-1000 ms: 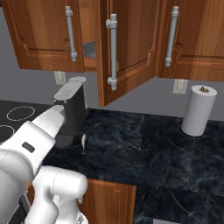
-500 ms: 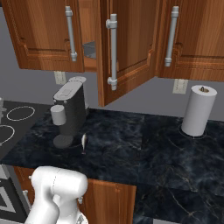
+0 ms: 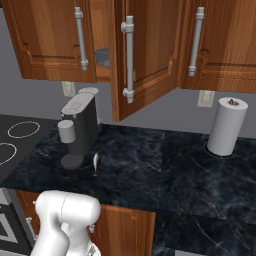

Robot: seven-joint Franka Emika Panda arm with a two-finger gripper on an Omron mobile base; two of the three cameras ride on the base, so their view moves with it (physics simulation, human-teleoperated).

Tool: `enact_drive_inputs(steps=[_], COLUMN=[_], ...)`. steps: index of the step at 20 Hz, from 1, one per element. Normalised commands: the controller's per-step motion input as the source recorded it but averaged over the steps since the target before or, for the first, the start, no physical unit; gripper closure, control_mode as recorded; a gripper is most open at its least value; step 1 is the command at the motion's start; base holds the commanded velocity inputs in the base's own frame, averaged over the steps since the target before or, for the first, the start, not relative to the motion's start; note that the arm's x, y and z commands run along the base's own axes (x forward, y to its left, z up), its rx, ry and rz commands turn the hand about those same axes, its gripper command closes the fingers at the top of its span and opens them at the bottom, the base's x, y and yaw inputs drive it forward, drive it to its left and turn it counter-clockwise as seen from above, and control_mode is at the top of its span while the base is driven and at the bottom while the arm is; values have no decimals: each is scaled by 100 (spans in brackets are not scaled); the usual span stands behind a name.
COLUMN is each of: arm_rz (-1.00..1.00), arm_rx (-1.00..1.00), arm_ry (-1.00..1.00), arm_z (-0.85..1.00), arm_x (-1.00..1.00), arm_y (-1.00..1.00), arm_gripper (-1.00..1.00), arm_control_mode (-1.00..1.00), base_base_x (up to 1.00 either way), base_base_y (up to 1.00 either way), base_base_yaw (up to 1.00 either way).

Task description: Retrieve the tupperware from the cabinet, then place the raw meat into the tupperware to avoid contamination.

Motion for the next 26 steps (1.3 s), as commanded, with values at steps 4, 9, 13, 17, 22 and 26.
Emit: enact_drive_inputs(steps=[4, 9, 13, 17, 22, 26], arm_rz=[-10, -13, -15, -17, -18, -16], arm_rx=[-17, -9, -5, -3, -2, -2], arm_ry=[0, 0, 0, 0, -1, -4], arm_z=[-16, -11, -9, -5, -5, -6], arm_x=[60, 63, 61, 58, 51, 46], arm_y=[-1, -18, -29, -31, -32, -28], arm_gripper=[-100, -100, -100, -100, -100, -100], arm_control_mode=[-100, -100, -100, -100, -100, -100], base_base_x=[0, 0, 0, 0, 0, 0], base_base_y=[0, 0, 0, 0, 0, 0], base_base_yaw=[0, 0, 0, 0, 0, 0])
